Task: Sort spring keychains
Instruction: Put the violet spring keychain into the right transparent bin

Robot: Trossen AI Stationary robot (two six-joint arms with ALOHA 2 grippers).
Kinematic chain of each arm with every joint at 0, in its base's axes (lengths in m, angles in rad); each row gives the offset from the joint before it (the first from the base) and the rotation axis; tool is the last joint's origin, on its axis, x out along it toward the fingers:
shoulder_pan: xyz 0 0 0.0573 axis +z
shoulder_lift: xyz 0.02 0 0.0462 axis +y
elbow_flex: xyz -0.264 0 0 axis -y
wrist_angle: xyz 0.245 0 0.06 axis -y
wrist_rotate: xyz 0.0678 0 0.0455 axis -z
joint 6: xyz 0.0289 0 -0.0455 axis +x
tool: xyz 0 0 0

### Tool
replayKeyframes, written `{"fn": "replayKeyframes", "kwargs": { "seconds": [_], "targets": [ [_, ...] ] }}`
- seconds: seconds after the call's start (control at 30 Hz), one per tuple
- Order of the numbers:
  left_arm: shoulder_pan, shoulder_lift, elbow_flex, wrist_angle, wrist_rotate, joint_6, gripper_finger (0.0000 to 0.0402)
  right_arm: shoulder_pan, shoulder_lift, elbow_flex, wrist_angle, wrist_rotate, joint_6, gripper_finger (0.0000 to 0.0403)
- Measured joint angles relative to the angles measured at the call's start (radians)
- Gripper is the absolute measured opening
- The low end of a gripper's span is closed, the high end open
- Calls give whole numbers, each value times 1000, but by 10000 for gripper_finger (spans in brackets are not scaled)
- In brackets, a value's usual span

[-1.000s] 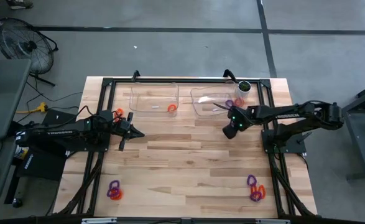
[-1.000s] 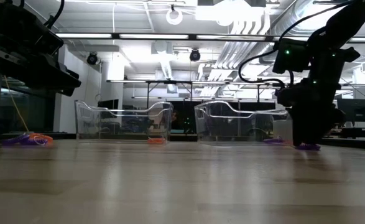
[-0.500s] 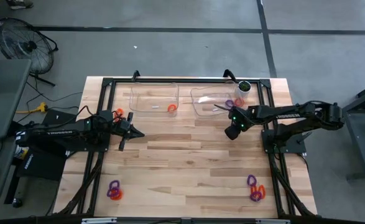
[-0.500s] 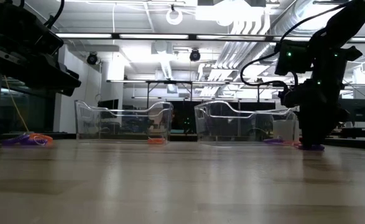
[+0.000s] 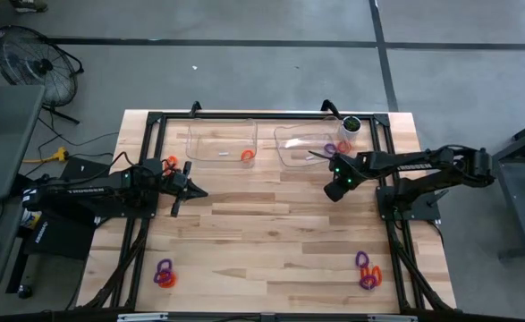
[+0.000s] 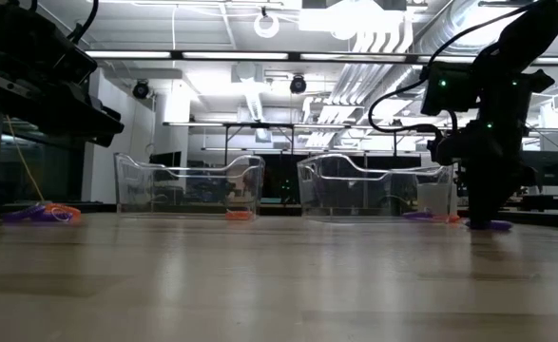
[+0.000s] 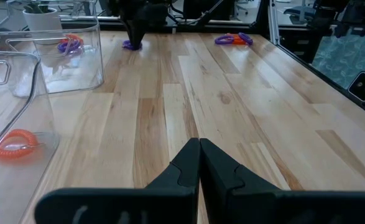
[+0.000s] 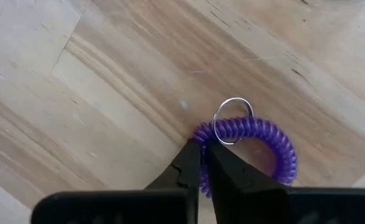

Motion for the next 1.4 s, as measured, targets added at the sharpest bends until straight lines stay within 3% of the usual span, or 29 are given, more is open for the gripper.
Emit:
{"fn": "replayKeyframes", "kwargs": {
  "seconds": [0.5,0.83,1.13,1.4],
  "targets": [
    [0,0,0,0,0,0,1,1,-114,110,-264,-1,15,1],
    [0,0,0,0,0,0,1,-46,-170,433,-498,131,-61,1],
    [0,0,0,0,0,0,1,-170,21,720,-467,182,-280,0],
    [0,0,0,0,0,0,1,-225,262,818,-423,96,-336,0]
  ]
}}
